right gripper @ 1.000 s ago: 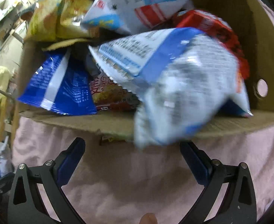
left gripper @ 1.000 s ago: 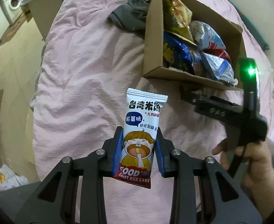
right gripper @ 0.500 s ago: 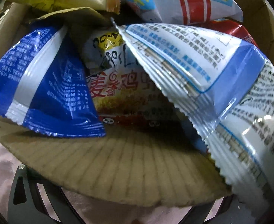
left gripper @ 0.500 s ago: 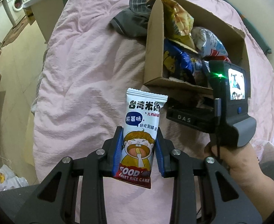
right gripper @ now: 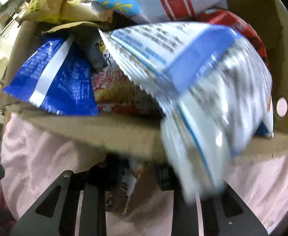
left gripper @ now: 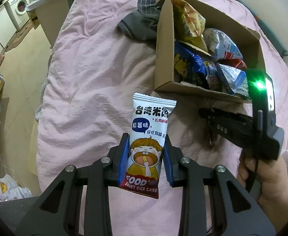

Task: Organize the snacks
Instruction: 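Grasp the brown chocolate bar with right tool while left tool holds rice-cake packet, then carry rice-cake packet and chocolate bar over the box and open both tools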

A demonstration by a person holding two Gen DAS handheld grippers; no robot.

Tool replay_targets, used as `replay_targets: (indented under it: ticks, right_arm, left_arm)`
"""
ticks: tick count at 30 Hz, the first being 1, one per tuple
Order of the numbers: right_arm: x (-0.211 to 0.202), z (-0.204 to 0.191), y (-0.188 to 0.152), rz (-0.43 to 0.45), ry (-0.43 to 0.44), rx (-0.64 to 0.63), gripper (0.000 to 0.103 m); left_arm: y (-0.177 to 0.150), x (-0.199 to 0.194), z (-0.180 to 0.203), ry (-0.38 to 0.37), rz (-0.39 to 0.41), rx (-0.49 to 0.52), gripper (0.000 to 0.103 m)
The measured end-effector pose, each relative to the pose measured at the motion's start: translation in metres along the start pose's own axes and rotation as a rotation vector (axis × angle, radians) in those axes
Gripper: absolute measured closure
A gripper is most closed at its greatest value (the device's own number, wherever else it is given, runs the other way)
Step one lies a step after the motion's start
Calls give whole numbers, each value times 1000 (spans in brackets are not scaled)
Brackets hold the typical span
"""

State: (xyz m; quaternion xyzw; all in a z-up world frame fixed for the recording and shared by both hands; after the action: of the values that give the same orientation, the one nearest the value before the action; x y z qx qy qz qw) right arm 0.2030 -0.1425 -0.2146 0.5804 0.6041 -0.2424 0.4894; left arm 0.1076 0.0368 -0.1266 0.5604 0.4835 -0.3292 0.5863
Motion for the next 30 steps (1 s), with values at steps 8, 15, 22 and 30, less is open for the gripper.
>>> replay_targets:
  ticks: [8,15,22,30]
  right_arm:
    - [-38,2,-42,-17,118,33,81]
    - [-107,0,-56,107,239,78,81]
    - [-185,-28,-11,342,327,15,81]
    - [-207,-24,58,483,349,-12,81]
  left_arm:
    - [2,-6,-2,-6,12,-23,75]
    - [4,-21,-6,-10,51,-38,75]
    - [31,-51,1,-29,137,-56,75]
    - [89,-76,33,-41,225,-38,75]
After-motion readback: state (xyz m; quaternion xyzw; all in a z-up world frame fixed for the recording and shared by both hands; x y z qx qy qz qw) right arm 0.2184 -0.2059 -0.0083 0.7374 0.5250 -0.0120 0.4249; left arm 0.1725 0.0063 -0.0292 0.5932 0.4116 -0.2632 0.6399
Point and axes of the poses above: each gripper's, at about its wrist camera, not at the fingertips, and x roughly the way its jaws point, z to its right, y to its top, the point moved 8 cm from there along x, roughly the way its jaws point, and after that the axes turned 14 degrees about y, right-handed, at the moved point
